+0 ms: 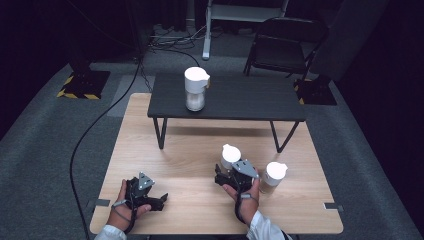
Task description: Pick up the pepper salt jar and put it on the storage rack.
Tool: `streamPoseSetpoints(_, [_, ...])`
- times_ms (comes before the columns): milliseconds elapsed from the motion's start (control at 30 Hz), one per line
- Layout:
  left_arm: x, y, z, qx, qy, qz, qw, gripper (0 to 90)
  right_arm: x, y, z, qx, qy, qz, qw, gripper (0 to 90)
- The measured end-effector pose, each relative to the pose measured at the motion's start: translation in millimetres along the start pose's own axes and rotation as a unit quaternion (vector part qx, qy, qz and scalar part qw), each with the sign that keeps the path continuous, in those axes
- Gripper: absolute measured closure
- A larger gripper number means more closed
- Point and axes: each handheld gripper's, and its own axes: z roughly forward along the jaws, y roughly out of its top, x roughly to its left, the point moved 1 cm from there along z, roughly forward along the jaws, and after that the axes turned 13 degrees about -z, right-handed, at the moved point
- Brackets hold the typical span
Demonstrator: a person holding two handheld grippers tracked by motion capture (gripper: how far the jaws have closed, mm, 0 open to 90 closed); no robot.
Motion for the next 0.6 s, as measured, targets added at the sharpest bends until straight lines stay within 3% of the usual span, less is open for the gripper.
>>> streamPoseSetpoints(167, [0.1,0.0,0.0,0.0,-0.001,0.0,1.0,0.3,-0.8,1.4,5.4,-0.006,-0.004,0.003,1.0,16.0])
streamPoseSetpoints(400, [0.3,0.1,0.0,0.0,-0.002,0.001,1.0,0.2,-1.5,4.3,11.0,-0.009,-0.004,-0.007,0.9999,28.9])
streamPoseSetpoints(600, [0.2,0.1,0.0,0.0,-0.002,0.001,1.0,0.2,-1.2,5.1,10.4,-0.011,-0.004,-0.015,0.9998,29.5])
